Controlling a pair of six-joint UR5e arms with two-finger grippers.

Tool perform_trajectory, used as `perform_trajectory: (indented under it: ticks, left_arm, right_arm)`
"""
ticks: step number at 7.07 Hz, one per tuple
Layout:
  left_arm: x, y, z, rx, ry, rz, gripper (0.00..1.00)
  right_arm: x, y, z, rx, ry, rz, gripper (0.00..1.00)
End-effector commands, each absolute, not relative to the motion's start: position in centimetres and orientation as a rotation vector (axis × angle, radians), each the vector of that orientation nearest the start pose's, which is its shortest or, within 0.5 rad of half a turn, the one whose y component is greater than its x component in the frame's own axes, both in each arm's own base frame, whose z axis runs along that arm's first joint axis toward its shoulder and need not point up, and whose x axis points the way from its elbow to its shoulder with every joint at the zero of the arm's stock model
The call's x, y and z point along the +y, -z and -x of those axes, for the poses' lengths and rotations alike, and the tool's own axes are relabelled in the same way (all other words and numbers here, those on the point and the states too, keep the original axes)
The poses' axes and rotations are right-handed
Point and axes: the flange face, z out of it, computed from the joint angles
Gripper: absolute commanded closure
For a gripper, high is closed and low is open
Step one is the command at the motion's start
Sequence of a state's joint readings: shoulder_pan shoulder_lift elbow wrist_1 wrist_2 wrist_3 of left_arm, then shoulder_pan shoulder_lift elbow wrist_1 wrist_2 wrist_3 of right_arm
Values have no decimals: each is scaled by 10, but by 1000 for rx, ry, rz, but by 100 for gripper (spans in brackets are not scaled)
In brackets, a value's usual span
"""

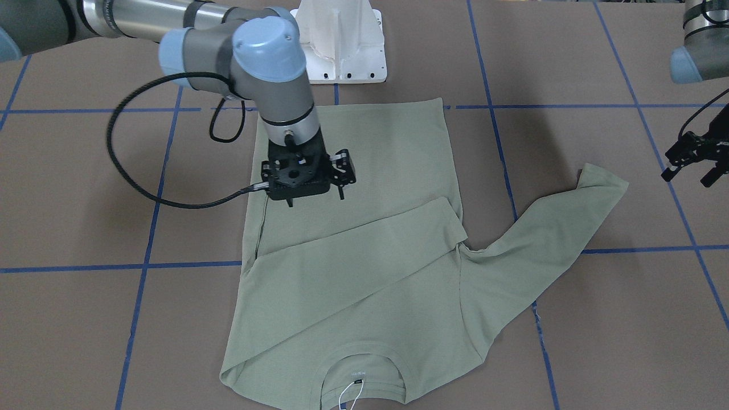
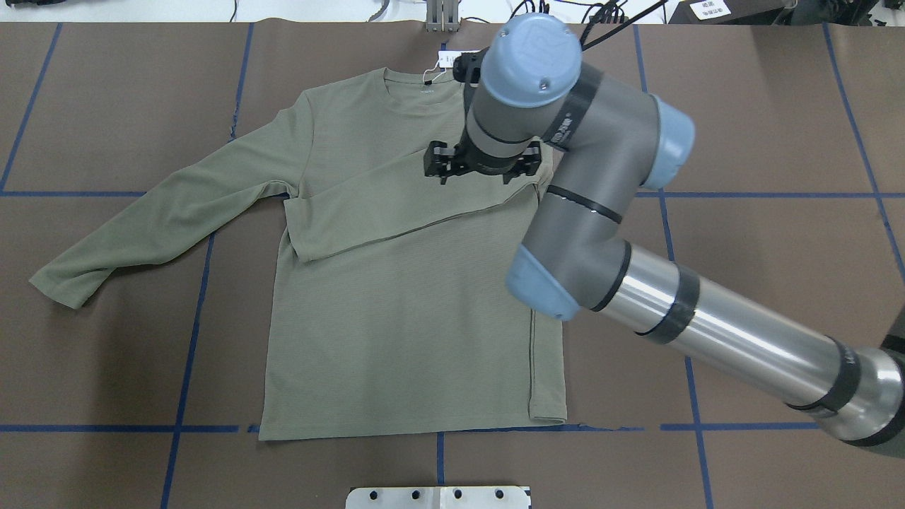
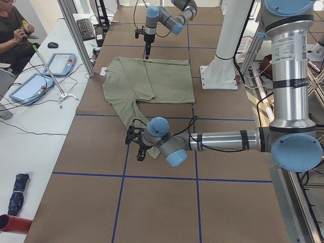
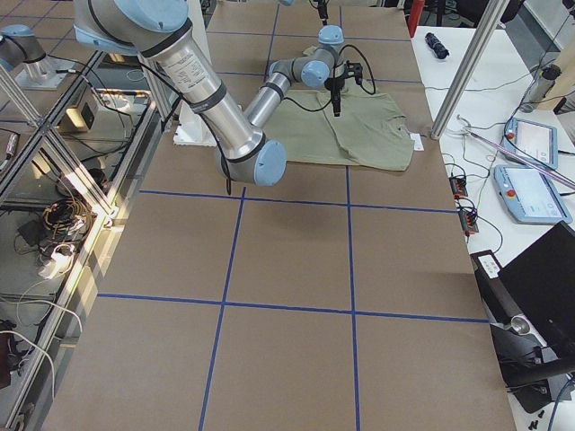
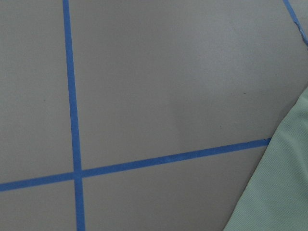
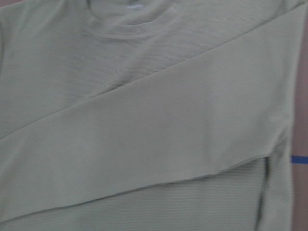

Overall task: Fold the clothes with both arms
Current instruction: 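Release the sleeve and raise the right gripper away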

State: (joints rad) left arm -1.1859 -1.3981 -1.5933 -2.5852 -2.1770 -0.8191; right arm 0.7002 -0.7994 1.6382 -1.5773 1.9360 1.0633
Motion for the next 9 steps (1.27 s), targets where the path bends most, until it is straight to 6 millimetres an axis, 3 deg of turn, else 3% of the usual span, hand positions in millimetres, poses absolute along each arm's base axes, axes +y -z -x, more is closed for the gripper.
perform_trajectory:
  ticks: [1,2,4,6,9]
  left_arm:
    - [-400,-590,-143,970,316,-282,1]
    - [-390,-588,-174,945,378,-275,1]
    - [-387,-602,-196,845,429,-289,1]
    - [-384,-624,-203,788,430,-273,1]
    - [-377,-632,-217,785,399,-245,1]
  right_arm:
    - [-535,-219,359,-856,15,-125,0]
    - [-533,-253,324,-840,40,-131,0]
    - [-537,-306,280,-828,98,-111,0]
    - [-534,-314,273,-827,102,-102,0]
    - [-533,-315,273,-827,100,-101,0]
